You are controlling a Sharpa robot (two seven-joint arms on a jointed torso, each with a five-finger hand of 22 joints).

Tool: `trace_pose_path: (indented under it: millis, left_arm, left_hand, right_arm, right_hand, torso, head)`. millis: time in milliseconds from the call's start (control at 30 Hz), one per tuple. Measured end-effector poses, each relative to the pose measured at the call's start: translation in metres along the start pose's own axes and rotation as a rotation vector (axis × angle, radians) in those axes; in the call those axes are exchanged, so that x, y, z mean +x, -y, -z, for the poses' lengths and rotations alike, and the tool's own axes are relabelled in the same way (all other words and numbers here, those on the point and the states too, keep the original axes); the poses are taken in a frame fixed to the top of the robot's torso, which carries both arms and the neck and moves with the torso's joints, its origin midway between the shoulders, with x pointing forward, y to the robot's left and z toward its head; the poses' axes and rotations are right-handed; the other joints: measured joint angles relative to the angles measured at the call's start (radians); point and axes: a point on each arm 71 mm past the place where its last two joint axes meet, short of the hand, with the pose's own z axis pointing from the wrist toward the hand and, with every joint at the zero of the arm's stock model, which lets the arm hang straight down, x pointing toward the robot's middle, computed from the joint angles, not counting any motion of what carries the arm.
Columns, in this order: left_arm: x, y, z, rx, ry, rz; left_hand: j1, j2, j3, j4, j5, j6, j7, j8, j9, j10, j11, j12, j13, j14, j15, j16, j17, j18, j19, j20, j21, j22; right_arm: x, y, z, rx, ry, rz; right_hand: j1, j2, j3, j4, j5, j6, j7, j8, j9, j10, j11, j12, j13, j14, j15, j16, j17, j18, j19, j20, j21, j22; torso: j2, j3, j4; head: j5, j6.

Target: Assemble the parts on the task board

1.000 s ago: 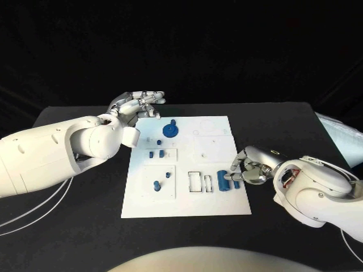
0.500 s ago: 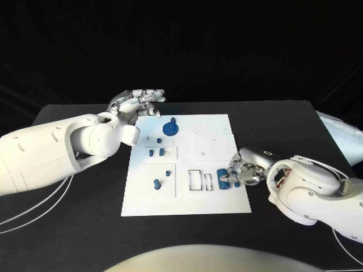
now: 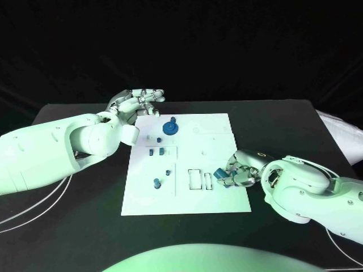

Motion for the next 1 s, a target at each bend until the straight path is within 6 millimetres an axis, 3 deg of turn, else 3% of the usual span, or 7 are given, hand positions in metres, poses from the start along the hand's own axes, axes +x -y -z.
trace_pose_path:
  millis: [233, 667, 833, 1000]
  left_arm:
    - [0.0, 0.0, 0.0, -0.002, -0.001, -0.003]
    - [-0.001, 0.0, 0.001, -0.003, -0.001, -0.004]
    - [-0.001, 0.0, 0.001, -0.004, -0.001, -0.005]
    - [0.0, -0.001, 0.0, -0.005, -0.003, -0.004]
  left_hand:
    - [0.0, 0.0, -0.001, 0.001, 0.0, 0.0, 0.0, 0.0, 0.0, 0.0, 0.0, 0.0, 0.0, 0.0, 0.0, 0.0, -0.001, 0.0, 0.0, 0.0, 0.0, 0.0]
    - [0.0, 0.0, -0.001, 0.001, 0.0, -0.002, 0.002, 0.0, -0.001, 0.0, 0.0, 0.004, 0.0, 0.0, 0.0, 0.0, 0.0, 0.0, 0.0, 0.0, 0.0, -0.001]
    - [0.0, 0.0, -0.001, 0.001, 0.0, -0.004, 0.004, 0.0, -0.001, 0.0, 0.0, 0.004, 0.0, 0.0, 0.0, 0.0, 0.0, 0.0, 0.0, 0.0, 0.0, -0.001]
    - [0.0, 0.0, -0.001, 0.001, 0.0, -0.004, 0.004, 0.0, -0.001, 0.0, 0.0, 0.004, 0.0, 0.0, 0.0, 0.0, 0.0, 0.0, 0.0, 0.0, 0.0, -0.001]
  right_arm:
    - [0.0, -0.002, -0.003, -0.003, -0.003, 0.011]
    - [0.001, 0.001, 0.003, 0.008, -0.006, -0.036]
    - [-0.007, -0.002, 0.009, 0.006, 0.014, -0.101]
    - [-0.014, -0.013, 0.011, -0.011, 0.03, -0.169]
  right_hand:
    - [0.008, 0.008, -0.003, 0.003, 0.005, 0.001, 0.0, 0.008, 0.005, 0.0, 0.0, 0.0, 0.0, 0.0, 0.0, 0.0, 0.0, 0.0, 0.0, 0.0, 0.003, 0.003]
    - [0.042, 0.056, -0.006, 0.017, 0.057, 0.016, -0.016, 0.032, 0.017, 0.0, 0.0, 0.0, 0.0, 0.0, 0.0, 0.004, 0.0, 0.0, 0.004, -0.004, 0.008, 0.014]
    - [0.041, 0.059, -0.01, 0.022, 0.065, 0.018, -0.018, 0.036, 0.026, 0.0, 0.0, 0.0, 0.0, 0.0, 0.0, 0.008, 0.0, 0.0, 0.004, -0.004, 0.013, 0.02]
    - [0.044, 0.062, -0.015, 0.035, 0.11, 0.018, -0.018, 0.036, 0.029, -0.003, -0.003, 0.0, 0.0, 0.004, -0.004, 0.008, 0.0, 0.0, 0.007, -0.007, 0.014, 0.023]
  torso:
    - [0.0, 0.0004, 0.0]
    - [0.0, 0.0, 0.0]
    - [0.0, 0.0, 0.0004]
    - [0.0, 0.0003, 0.0006]
  head:
    - [0.002, -0.002]
    - [0.006, -0.004]
    - [0.009, -0.004]
    - [0.011, -0.003]
